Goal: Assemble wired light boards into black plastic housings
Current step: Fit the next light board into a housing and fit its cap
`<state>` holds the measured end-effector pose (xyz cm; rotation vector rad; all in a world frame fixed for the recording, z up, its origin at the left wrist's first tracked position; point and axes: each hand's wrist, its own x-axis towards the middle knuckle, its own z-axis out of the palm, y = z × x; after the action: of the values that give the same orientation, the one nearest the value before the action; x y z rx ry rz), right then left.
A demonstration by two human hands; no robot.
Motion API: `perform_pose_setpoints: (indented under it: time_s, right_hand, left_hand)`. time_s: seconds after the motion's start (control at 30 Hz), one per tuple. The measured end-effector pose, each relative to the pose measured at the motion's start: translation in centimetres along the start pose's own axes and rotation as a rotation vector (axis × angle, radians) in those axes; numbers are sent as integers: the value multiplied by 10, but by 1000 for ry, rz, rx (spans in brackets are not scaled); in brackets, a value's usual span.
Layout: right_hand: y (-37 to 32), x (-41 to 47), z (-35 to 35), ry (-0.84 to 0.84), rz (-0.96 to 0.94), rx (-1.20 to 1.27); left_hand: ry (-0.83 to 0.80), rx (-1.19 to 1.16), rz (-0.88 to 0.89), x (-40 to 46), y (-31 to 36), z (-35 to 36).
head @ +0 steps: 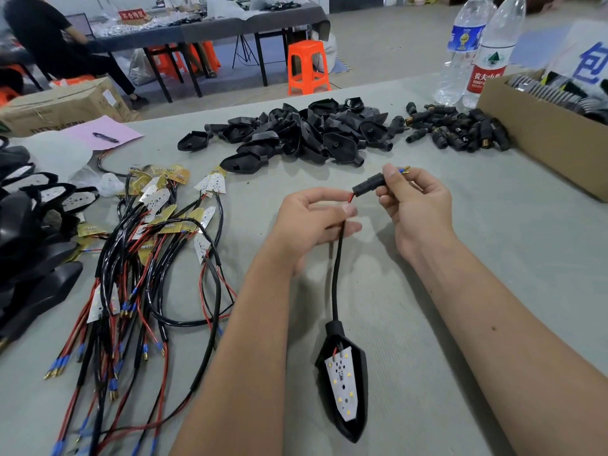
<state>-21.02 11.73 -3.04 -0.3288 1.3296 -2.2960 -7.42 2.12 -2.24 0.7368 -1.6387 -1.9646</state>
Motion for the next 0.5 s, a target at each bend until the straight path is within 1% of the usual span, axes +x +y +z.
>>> perform_pose_setpoints:
  time_s: [0.07,0.2,0.3,0.4,0.5]
  right_hand:
    - [-1,1,0,35,-5,28]
    - [-3,-1,1,17,18,-8]
    - [-5,0,-1,22,5,-36]
    - [-7,1,-3,44,-40,-71]
    - [-7,1,-3,64,-117,-193]
  left_hand:
    - [-51,37,-28,-2,0,-3]
    - [19,70,17,-1,1,-5]
    - [24,107,31,1,-1,-5]
    - [-14,117,7,1,1,-5]
    - [-106,144,-50,-1,1,-7]
